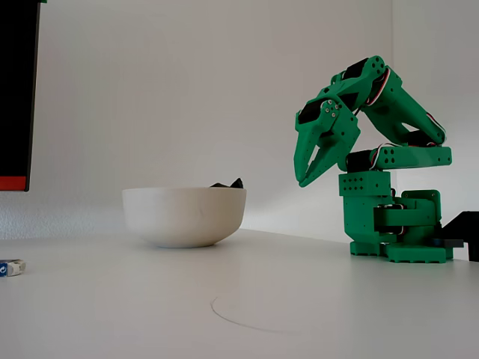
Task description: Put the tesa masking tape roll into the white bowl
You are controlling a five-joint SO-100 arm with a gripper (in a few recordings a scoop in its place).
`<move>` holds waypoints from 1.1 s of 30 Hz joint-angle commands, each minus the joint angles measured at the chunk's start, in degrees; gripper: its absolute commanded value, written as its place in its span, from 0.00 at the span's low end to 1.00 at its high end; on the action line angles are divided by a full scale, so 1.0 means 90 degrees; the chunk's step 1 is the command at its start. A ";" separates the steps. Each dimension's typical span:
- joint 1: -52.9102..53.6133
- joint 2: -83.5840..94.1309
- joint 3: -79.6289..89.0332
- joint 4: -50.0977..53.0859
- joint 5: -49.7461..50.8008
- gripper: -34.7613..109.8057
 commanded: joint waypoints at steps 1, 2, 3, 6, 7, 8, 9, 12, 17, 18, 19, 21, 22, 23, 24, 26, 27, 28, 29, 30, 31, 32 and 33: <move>0.0039 0.0371 0.0283 -0.0068 0.0127 0.18; 0.0039 0.0439 0.0361 -0.0088 0.0146 0.18; 0.0039 0.0479 0.0439 -0.0098 0.0156 0.18; 0.0029 0.0723 0.0664 -0.0098 0.0205 0.18; 0.0029 0.0859 0.0742 -0.0088 0.0205 0.18; 0.0029 0.0996 0.0811 -0.0059 0.0205 0.18; 0.0020 0.1113 0.0869 -0.0029 0.0205 0.18; 0.0000 0.1221 0.0957 0.0020 0.0244 0.18; -0.0029 0.1221 0.1074 0.0059 0.0352 0.18; -0.0039 0.1221 0.1123 0.0049 0.0381 0.18; -0.0059 0.1221 0.1191 0.0039 0.0410 0.18; -0.0146 0.1221 0.1338 0.0020 0.0420 0.18; -0.0186 0.1221 0.1406 0.0010 0.0459 0.18; -0.0225 0.1221 0.1455 0.0000 0.0479 0.18; -0.0234 0.1221 0.1465 -0.0010 0.0488 0.18; -0.0234 0.1221 0.1465 -0.0010 0.0488 0.18; -0.0244 0.1221 0.1484 -0.0010 0.0498 0.18; -0.0254 0.1221 0.1484 -0.0010 0.0498 0.18; -0.0264 0.1221 0.1484 -0.0020 0.0508 0.18; -0.0283 0.1221 0.1484 -0.0020 0.0508 0.18; -0.0293 0.1221 0.1494 -0.0020 0.0518 0.18; -0.0293 0.1221 0.1494 -0.0020 0.0518 0.18; -0.0293 0.1230 0.1494 -0.0020 0.0527 0.18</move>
